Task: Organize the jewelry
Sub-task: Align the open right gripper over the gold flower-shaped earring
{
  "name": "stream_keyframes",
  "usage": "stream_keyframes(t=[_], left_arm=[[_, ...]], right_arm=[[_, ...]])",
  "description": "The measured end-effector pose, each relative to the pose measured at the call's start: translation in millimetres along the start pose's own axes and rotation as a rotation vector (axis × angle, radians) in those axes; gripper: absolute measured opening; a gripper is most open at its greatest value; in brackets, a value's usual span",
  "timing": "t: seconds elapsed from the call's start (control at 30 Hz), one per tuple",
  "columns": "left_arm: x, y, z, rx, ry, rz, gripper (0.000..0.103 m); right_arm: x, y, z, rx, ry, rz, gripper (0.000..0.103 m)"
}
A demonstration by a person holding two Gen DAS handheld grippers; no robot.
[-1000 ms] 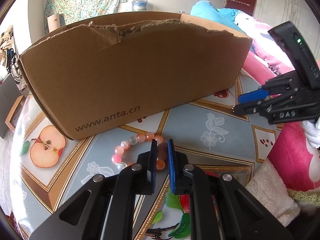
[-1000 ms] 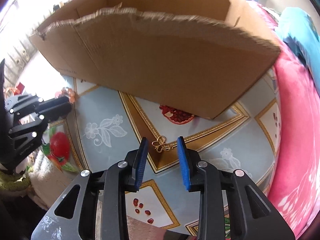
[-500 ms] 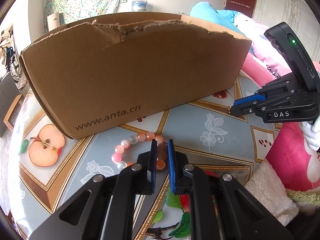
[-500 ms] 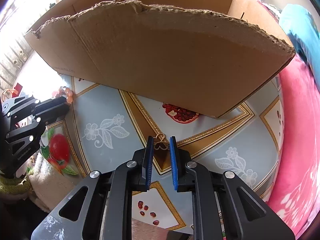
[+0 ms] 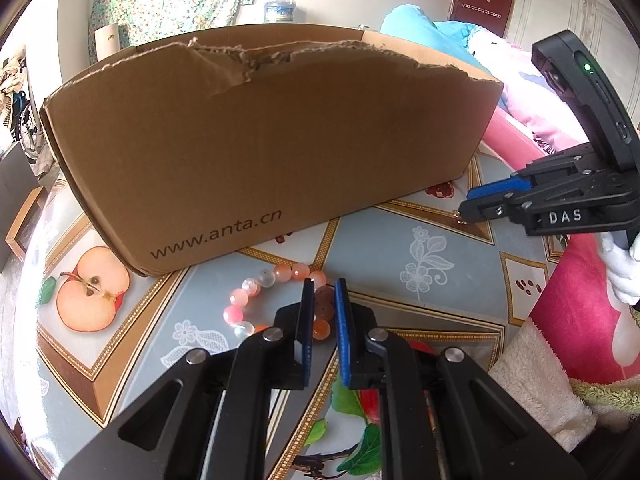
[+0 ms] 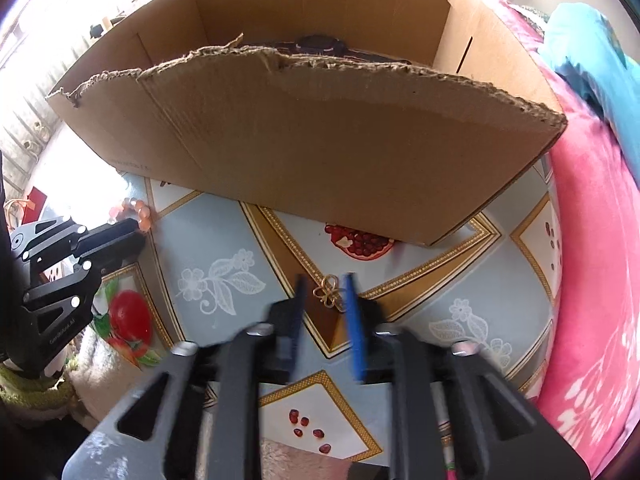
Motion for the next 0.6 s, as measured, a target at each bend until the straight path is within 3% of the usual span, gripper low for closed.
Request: stream_keyframes(t=[0.3,0.37,0.6], left_arm=[[0,0,0,0.0,-0.001,-0.002,0.01],[-1,0,0,0.001,-0.002,-0.002,0.01],[-1,0,0,0.001,-0.001,-0.003,0.01]], right_arm=[[-6,15,5,-0.043,-0.004,-0.009,0.029],[-8,13,8,-0.048,-0.009,-0.008,0.018],[-12,13,14,-0.05,-0.007,-0.007,0.018]])
Point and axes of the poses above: each gripper's, at about its wrist camera, not at the fingertips, and y roughly the way its jaws point, x to its right, z to its top, the point moved 9 cm from there along y, roughly the way its jaws point, and after that the axes turned 7 degrees about y, right-handed, at the moved point
